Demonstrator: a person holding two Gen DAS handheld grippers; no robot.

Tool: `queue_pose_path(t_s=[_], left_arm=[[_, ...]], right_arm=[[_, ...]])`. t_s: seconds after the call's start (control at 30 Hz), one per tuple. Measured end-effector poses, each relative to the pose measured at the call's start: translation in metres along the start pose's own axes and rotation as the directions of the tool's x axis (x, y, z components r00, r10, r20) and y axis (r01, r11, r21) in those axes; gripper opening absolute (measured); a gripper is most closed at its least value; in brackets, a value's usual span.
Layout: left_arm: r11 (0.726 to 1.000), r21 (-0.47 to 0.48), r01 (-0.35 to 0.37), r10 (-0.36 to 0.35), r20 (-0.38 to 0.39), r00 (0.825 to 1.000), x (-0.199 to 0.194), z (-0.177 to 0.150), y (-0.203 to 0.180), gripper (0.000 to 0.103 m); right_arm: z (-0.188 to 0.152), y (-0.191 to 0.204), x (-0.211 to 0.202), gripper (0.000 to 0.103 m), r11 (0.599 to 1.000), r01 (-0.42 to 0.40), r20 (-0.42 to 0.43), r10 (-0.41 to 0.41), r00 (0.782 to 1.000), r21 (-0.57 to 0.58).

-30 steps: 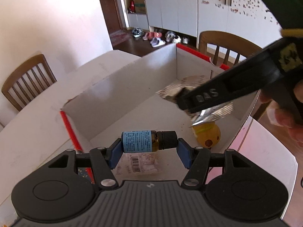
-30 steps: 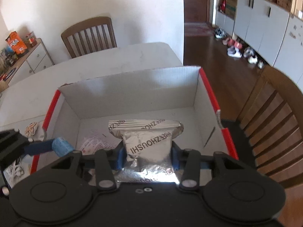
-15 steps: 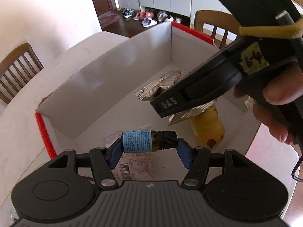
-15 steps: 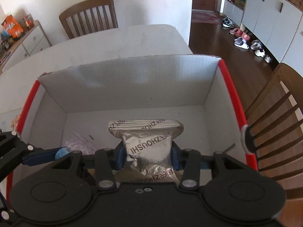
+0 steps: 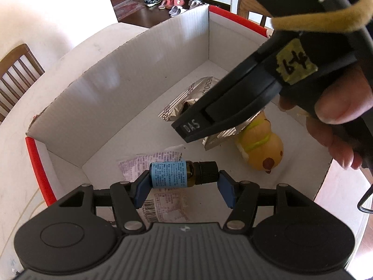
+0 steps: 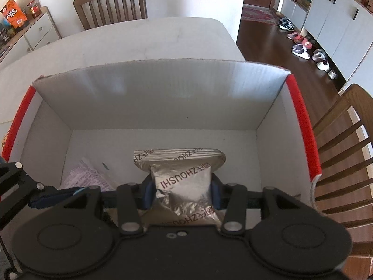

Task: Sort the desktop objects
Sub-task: 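Open both tools to drop the bottle and pouch into the shoebox, then lift both open tools up and out of the red shoebox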

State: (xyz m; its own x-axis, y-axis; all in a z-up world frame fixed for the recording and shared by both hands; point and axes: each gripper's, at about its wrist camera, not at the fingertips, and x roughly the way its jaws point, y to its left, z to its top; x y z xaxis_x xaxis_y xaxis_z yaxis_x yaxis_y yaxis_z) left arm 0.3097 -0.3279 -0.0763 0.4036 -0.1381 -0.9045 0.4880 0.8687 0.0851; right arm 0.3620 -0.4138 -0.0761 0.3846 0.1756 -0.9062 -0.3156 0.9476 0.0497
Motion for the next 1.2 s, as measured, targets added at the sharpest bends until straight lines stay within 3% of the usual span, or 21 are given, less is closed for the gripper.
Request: queue_pose_path(t_s=[0.57, 0.63, 0.9, 1.2], left_arm=[[0.999, -0.046, -0.003, 0.005, 0.037, 0.999, -0.024, -0.016, 0.010, 0.064], [0.999, -0.052, -0.001, 0.004, 0.050, 0.999, -0.030, -0.019, 0.011, 0.064], [0.996, -0.085, 0.015, -0.005, 0.113, 0.994, -0.060, -0.038, 0.013, 0.071], [0.992, -0.127, 0.025, -0.002, 0.176, 0.984, -0.084, -0.046, 0.008, 0.071]], right_arm=[[-0.001, -0.008, -0.003, 0.059, 0.999, -0.030, -0.014, 0.030, 0.999, 0.017], [0.000, -0.009, -0.005, 0.066, 0.999, -0.030, -0.003, 0.030, 1.000, 0.019], [-0.004, -0.013, -0.027, 0.066, 0.998, -0.061, 0.026, 0.060, 0.998, 0.030], [-0.015, -0.013, -0.063, 0.077, 0.993, -0.113, 0.095, 0.110, 0.989, 0.026]])
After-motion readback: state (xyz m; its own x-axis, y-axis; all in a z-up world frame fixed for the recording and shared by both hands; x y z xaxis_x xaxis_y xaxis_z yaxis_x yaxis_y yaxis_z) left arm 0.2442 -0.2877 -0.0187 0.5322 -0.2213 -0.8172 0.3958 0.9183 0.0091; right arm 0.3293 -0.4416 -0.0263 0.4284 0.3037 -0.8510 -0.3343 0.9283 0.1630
